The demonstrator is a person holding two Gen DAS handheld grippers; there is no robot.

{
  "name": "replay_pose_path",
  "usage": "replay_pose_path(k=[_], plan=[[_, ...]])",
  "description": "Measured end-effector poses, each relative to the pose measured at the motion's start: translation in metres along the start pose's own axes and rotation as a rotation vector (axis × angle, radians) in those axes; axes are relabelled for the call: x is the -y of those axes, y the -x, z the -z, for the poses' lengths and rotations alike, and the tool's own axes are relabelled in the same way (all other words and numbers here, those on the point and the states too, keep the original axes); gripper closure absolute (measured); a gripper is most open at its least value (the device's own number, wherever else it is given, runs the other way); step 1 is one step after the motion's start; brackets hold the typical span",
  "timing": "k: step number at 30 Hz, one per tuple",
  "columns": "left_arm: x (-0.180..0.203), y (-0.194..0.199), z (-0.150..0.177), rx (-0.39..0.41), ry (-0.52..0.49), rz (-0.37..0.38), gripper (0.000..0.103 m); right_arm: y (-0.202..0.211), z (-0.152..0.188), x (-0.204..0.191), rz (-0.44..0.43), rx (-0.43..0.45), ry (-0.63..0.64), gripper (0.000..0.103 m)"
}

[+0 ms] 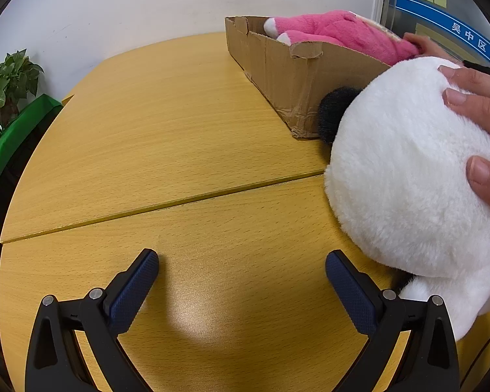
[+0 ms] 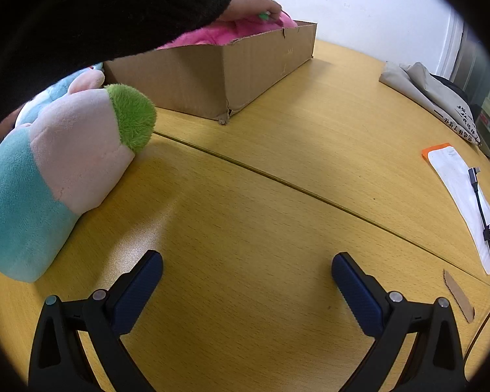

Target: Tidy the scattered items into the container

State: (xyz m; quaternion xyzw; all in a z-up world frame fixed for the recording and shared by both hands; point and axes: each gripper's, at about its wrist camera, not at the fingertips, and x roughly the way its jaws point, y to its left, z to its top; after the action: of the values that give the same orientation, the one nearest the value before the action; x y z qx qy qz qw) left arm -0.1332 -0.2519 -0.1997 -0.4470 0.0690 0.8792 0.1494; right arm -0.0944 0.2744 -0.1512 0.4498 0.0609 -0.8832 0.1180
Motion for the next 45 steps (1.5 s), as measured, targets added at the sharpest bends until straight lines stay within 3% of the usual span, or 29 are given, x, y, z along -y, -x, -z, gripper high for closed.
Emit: replay_pose_path(k=[45], plan=[[-0.0014,0.0036,0.0040,-0.001,-0.023,0.018,0.000,-0.0004,0.0001,-0.0001,0.001,0.000,-0.001,0.000]])
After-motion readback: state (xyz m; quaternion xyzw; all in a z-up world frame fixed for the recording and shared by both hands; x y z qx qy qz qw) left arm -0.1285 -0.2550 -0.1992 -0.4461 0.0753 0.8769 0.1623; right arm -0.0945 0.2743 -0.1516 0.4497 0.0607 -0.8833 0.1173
